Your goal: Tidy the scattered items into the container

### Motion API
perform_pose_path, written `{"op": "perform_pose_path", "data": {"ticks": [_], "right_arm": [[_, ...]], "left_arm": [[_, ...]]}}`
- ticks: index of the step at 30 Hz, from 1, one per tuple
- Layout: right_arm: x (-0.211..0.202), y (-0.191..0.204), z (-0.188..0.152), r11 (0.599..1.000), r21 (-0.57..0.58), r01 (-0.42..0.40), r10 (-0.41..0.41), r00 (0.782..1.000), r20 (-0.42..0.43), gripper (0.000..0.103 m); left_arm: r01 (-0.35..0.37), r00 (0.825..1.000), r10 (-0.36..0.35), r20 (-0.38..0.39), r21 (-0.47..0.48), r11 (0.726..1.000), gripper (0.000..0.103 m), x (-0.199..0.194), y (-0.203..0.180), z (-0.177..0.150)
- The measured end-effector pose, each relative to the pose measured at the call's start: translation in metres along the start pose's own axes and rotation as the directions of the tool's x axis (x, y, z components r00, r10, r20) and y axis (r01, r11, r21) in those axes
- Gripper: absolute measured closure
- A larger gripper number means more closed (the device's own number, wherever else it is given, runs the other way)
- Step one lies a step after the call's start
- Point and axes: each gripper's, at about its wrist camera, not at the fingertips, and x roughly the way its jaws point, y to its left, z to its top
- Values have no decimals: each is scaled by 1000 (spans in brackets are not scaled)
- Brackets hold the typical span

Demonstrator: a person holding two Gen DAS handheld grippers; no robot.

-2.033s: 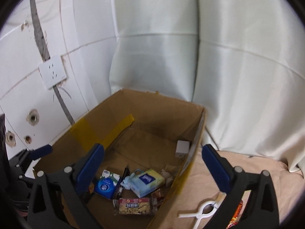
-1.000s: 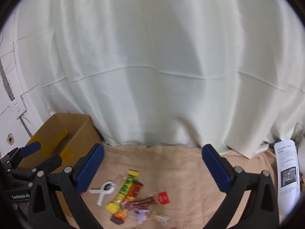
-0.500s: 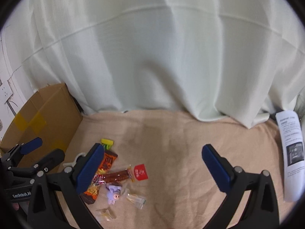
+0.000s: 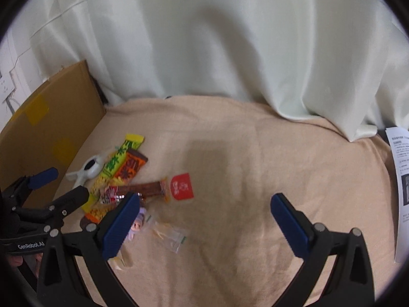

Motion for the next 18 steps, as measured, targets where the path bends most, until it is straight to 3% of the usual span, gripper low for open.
{"op": "perform_pose_path", "data": {"ticks": [6,10,14,15,18], "right_arm": [[23,12,-18,995,-88,-50,44,997,-61,2],[33,21,-25,989,-106,-103,93,991,-98,21],[37,32,-28,981,-147,-130,114,987,-110,30],[39,34,-28,979,-156,-134,116,987,-115,36],[45,34,-30,978,-146,-150,131,982,-133,76]], "left_arm": [[-28,999,28,-28,27,999,0,0,7,-15],[-5,1000,4,-29,-13,1000,0,-5,8,-22],[5,999,-5,-34,-4,1000,0,-8,2,-27],[3,1000,-3,-30,-7,1000,0,-9,1,-28],[19,999,-20,-46,-2,1000,0,-7,-4,-30]]}}
